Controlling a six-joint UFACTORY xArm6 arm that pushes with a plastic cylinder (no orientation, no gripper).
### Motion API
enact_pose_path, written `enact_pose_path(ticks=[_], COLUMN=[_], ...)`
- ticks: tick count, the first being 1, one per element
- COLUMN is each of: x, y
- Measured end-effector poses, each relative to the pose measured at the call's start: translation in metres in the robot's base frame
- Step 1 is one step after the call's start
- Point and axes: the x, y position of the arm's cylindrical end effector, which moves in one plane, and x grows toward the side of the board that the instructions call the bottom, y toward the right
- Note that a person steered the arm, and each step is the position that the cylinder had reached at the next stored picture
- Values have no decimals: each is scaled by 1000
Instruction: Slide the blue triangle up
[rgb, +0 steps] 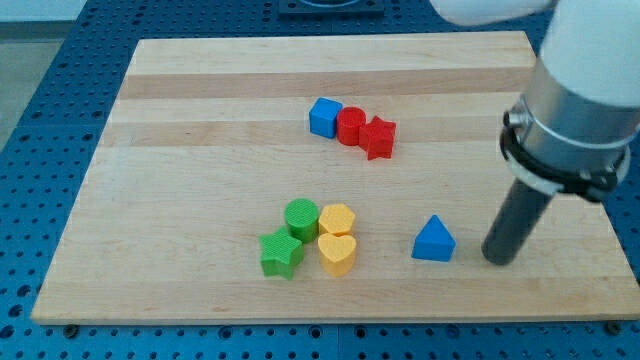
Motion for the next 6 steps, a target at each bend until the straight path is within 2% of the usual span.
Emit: enact_pose_path(ticks=[2, 4, 6], x=[4, -26, -33], y=[-52, -67, -98])
